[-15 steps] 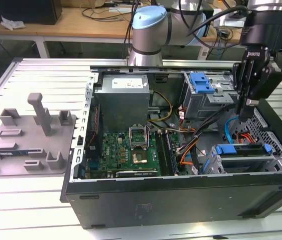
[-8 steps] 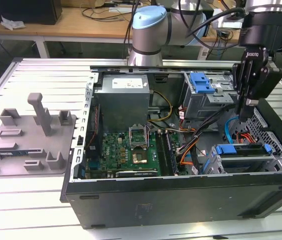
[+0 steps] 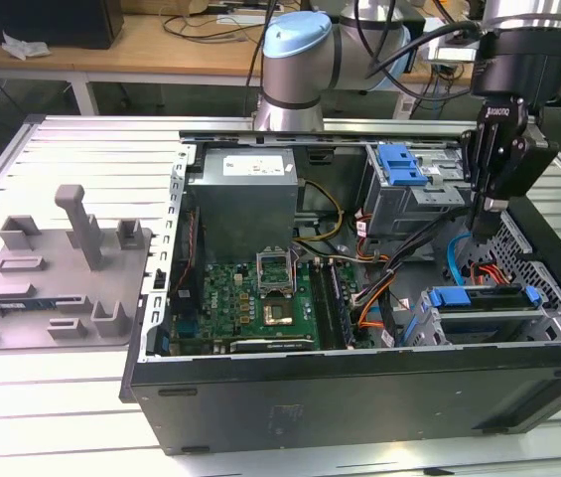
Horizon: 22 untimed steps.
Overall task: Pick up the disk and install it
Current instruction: 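Insert the second disk wire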
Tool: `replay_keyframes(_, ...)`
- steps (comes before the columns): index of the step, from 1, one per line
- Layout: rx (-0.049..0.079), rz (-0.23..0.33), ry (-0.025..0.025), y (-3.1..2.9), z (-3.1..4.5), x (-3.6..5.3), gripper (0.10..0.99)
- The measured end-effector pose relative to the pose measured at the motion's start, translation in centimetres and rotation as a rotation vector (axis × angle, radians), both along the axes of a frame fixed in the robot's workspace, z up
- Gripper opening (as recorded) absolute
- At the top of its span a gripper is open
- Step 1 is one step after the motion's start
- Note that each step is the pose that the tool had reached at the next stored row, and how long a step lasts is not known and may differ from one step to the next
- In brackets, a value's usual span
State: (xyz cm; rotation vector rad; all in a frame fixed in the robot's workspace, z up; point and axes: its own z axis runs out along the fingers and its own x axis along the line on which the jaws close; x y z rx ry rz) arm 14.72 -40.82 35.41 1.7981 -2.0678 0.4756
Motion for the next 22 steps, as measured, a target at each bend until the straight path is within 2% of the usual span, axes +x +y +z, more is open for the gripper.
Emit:
replay_keyframes(1,-0.001,-0.002,-0.0011,0.01,-0.01,-0.02,0.161)
replay_keyframes(6,-0.002,-0.003,-0.0016,0.01,-0.01,-0.03,0.161)
replay_keyframes(7,0.005,-0.004,-0.0017,-0.22,-0.01,-0.03,0.161)
replay_keyframes(8,0.022,-0.003,-0.0016,-0.64,0.00,-0.03,0.161)
replay_keyframes(10,0.037,-0.003,-0.0016,-1.12,0.06,-0.03,0.161)
replay_keyframes(18,0.116,-0.004,-0.0017,-3.02,0.16,-0.03,0.161)
replay_keyframes(20,0.127,0.001,-0.0017,-3.30,0.25,-0.08,0.161)
replay_keyframes(22,0.128,0.010,-0.0020,-3.43,0.35,-0.11,0.161)
